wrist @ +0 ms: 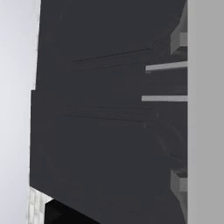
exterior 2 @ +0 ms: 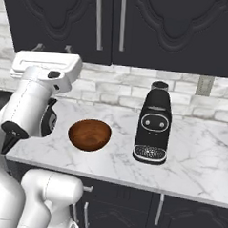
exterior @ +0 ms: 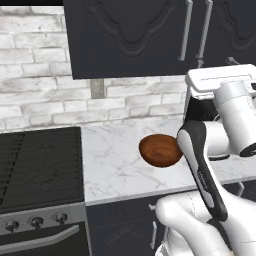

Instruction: Open the cabinet. Pick the apple and banana from the cabinet and place them into the bowl. Then close the cabinet.

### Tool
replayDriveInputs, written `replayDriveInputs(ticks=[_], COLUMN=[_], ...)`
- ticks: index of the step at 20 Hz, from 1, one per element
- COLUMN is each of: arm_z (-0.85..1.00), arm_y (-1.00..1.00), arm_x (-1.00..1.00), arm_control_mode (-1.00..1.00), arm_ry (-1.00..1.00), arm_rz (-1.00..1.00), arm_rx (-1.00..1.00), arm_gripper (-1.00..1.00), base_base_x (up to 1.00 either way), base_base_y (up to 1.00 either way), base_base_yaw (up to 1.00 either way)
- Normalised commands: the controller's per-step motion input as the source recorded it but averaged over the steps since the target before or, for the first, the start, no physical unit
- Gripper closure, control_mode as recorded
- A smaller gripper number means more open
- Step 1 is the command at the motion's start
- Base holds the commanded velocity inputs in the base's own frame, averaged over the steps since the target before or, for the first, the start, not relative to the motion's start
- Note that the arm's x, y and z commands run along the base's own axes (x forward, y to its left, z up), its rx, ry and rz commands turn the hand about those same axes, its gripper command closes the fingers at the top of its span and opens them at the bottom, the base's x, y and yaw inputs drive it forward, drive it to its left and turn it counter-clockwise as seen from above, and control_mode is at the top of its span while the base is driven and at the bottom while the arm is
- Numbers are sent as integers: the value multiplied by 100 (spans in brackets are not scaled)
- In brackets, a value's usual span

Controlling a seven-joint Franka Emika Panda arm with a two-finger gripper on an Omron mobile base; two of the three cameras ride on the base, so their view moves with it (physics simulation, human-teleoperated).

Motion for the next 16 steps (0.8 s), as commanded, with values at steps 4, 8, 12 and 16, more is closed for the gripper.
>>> replayDriveInputs(ticks=[4, 8, 12, 16], arm_z=[0, 0, 0, 0], arm_y=[-8, -11, -12, -13], arm_x=[44, 49, 55, 57], arm_control_mode=[-100, -100, -100, -100], arm_ry=[5, 7, 7, 6], arm_rz=[0, 0, 0, 0], arm_rx=[3, 2, 1, 1], arm_gripper=[-100, -100, -100, -100], base_base_x=[0, 0, 0, 0], base_base_y=[0, 0, 0, 0], base_base_yaw=[0, 0, 0, 0])
